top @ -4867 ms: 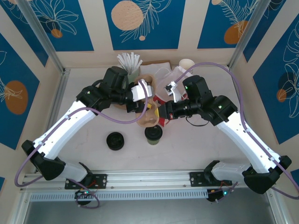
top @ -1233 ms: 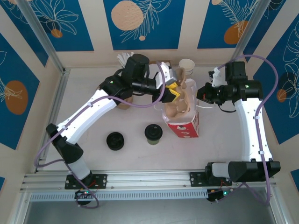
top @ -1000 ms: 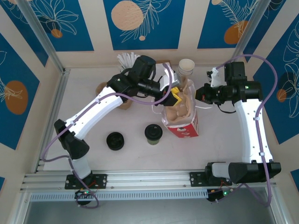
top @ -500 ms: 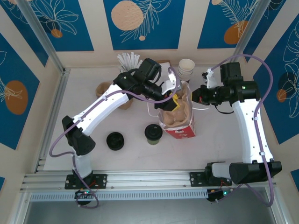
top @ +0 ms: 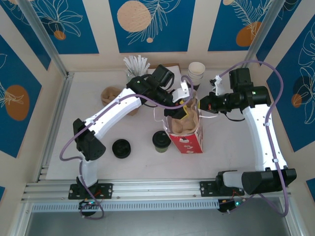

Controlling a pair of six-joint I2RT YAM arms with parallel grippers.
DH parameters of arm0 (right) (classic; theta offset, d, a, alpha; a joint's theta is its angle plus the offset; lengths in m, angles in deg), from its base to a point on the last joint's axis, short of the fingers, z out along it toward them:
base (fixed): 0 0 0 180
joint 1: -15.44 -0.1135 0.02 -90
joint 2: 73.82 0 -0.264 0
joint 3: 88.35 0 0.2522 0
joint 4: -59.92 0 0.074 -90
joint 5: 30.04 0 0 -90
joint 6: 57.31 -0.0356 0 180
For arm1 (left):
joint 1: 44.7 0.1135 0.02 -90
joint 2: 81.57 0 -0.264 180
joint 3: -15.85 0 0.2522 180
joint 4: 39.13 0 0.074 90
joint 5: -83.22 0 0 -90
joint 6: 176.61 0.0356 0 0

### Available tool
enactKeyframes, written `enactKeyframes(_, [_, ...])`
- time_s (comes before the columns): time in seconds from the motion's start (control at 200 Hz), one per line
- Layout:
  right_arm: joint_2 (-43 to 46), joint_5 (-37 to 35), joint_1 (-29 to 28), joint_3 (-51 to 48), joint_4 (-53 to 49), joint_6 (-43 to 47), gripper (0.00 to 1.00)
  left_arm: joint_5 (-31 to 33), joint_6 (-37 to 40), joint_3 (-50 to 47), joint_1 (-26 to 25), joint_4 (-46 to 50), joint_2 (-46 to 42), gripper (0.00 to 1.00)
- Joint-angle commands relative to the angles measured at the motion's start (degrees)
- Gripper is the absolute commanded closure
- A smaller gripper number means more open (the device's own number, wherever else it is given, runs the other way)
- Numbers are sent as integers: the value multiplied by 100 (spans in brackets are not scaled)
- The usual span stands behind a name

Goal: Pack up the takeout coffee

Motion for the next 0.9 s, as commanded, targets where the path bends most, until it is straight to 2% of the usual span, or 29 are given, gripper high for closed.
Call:
enactKeyframes(0.0, [120, 322, -39, -114, -46, 76, 100, 34, 167, -20, -58, 77, 143, 67])
enactKeyframes(0.42, [116, 113, -39, -159, -37, 94, 100, 97, 197, -530, -101, -448, 182, 68])
enactKeyframes(0.895, [182, -399, -47, -190, -63, 110, 100, 691, 7, -663, -256, -1005, 369, 69])
